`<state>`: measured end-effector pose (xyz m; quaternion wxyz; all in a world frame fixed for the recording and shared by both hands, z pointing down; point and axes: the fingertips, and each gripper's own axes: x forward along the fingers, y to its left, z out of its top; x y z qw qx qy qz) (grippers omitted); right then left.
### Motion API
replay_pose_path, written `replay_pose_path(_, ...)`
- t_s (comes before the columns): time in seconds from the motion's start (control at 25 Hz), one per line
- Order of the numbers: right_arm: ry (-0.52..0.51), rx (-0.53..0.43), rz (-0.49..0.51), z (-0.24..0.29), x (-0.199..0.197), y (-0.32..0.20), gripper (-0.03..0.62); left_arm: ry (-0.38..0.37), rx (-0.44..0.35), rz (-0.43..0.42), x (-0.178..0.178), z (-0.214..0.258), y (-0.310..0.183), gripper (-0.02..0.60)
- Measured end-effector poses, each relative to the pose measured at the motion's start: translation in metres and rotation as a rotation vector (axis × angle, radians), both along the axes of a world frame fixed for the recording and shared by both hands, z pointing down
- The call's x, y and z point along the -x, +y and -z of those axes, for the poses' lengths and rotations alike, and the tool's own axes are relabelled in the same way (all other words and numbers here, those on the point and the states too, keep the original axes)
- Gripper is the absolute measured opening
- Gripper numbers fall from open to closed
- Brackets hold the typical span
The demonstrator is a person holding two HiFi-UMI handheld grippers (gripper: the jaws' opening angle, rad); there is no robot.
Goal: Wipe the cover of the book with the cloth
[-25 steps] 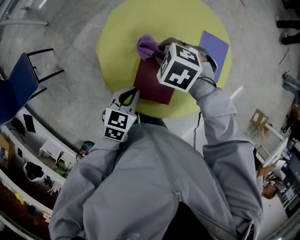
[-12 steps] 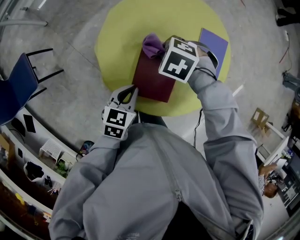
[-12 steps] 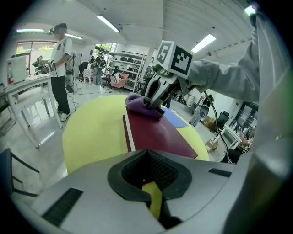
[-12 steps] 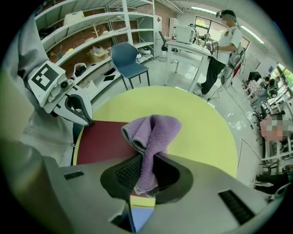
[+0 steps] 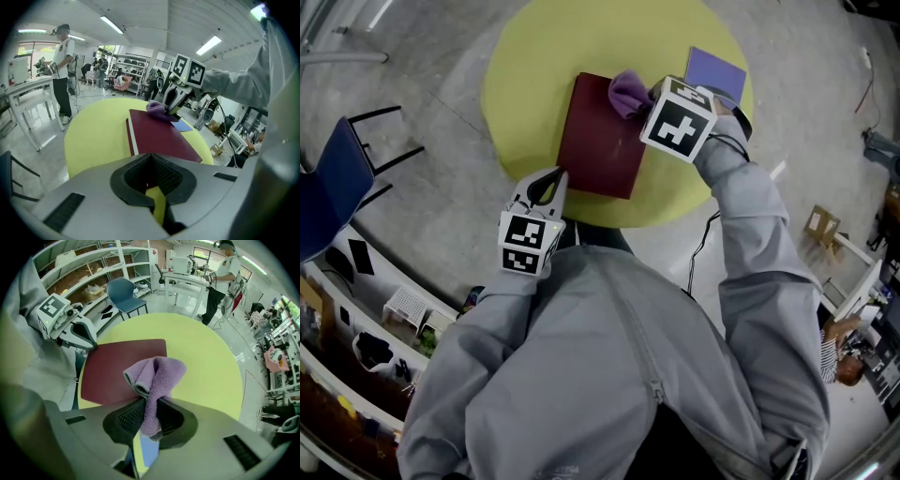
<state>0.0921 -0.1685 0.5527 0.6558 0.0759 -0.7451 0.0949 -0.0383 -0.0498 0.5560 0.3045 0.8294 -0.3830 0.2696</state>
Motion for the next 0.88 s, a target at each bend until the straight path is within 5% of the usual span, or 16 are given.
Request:
replay_pose_path(0.56, 0.095, 0.000, -0.094, -0.003, -0.057, 0.020, 0.083, 0.002, 0.007, -0.026, -0.001, 0.003, 0.002, 0.017)
replay_pose_path(0.88, 0.045, -0.039, -0.090, 0.022, -0.043, 0.028, 0.083, -0.008, 0.014, -0.062, -0.003, 0.009, 0.007, 0.018)
